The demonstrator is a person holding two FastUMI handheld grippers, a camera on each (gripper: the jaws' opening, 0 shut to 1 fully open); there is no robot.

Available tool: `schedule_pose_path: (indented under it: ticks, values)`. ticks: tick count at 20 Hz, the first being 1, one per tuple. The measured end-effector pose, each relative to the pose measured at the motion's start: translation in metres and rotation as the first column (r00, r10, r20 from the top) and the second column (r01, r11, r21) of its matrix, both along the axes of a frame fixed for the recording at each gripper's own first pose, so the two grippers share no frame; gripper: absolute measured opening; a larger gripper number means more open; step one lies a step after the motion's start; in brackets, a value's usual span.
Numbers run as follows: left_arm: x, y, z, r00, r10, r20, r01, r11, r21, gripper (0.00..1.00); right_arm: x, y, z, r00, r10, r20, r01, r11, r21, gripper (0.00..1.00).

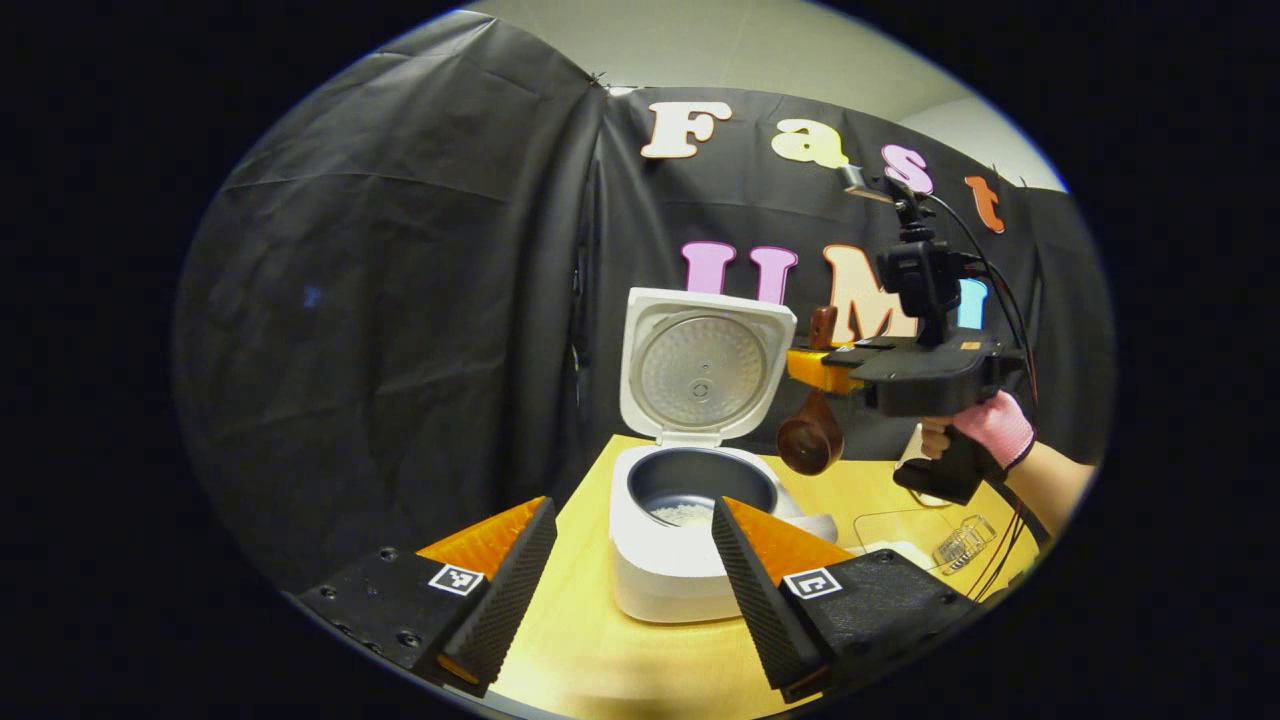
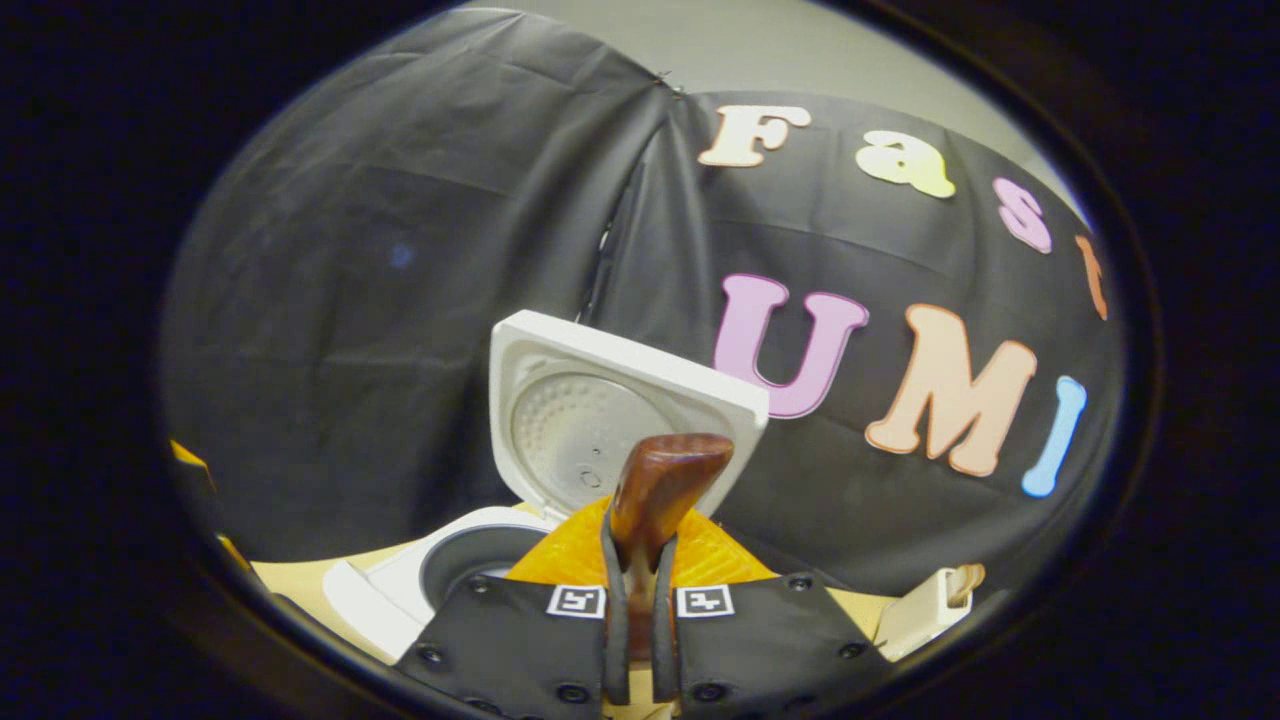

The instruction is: Close the left gripper, press the button to open the rice cooker; take a wooden spoon from the chopstick holder with the right hand, scoop a spoonful of rice and pour it into the rice cooker, then put the wooden spoon back into the chopstick holder.

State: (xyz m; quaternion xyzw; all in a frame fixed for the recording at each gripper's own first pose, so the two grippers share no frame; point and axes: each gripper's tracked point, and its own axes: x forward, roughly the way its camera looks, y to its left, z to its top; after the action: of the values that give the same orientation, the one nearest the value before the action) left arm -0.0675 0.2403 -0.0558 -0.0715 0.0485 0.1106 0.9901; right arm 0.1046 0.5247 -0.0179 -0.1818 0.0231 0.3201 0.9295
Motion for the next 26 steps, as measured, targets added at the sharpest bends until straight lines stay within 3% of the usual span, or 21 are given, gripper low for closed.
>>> schedule_pose_path:
  ticks: [5, 6, 8, 16, 18, 19, 20, 26]
  values:
    - [0.014, -0.044, 0.003, 0.999, -0.052, 0.005, 0.052, 0.999, -0.009, 0.93, 0.023, -0.099, 0.035, 0.994, -0.089, -0.063, 0.096, 0.989, 0.115, 0.12]
    - [0.018, -0.052, 0.005, 0.998, -0.061, 0.006, 0.061, 0.998, -0.009, 0.89, 0.028, -0.122, 0.041, 0.991, -0.113, -0.067, 0.121, 0.984, 0.129, 0.13]
    - [0.027, -0.068, 0.008, 0.997, -0.079, 0.009, 0.079, 0.997, -0.012, 0.93, 0.037, -0.173, 0.051, 0.984, -0.166, -0.068, 0.175, 0.973, 0.151, 0.13]
    - [0.055, -0.116, 0.021, 0.993, -0.12, 0.018, 0.12, 0.993, 0.017, 0.93, 0.066, -0.37, 0.062, 0.928, -0.367, -0.071, 0.373, 0.906, 0.201, 0.1]
    - [0.062, -0.128, 0.02, 0.992, -0.129, 0.016, 0.129, 0.992, 0.012, 0.93, 0.07, -0.399, 0.052, 0.917, -0.391, -0.077, 0.398, 0.893, 0.208, 0.13]
    - [0.065, -0.133, 0.021, 0.991, -0.133, 0.017, 0.133, 0.991, 0.012, 0.88, 0.071, -0.411, 0.044, 0.911, -0.404, -0.078, 0.411, 0.889, 0.202, 0.13]
    - [0.068, -0.139, 0.02, 0.99, -0.137, 0.017, 0.136, 0.991, 0.013, 0.93, 0.071, -0.422, 0.034, 0.907, -0.413, -0.085, 0.422, 0.885, 0.197, 0.13]
    - [0.068, -0.152, 0.021, 0.991, -0.135, 0.007, 0.134, 0.991, 0.027, 0.92, 0.066, -0.467, -0.03, 0.862, -0.469, -0.193, 0.503, 0.84, 0.201, 0.12]
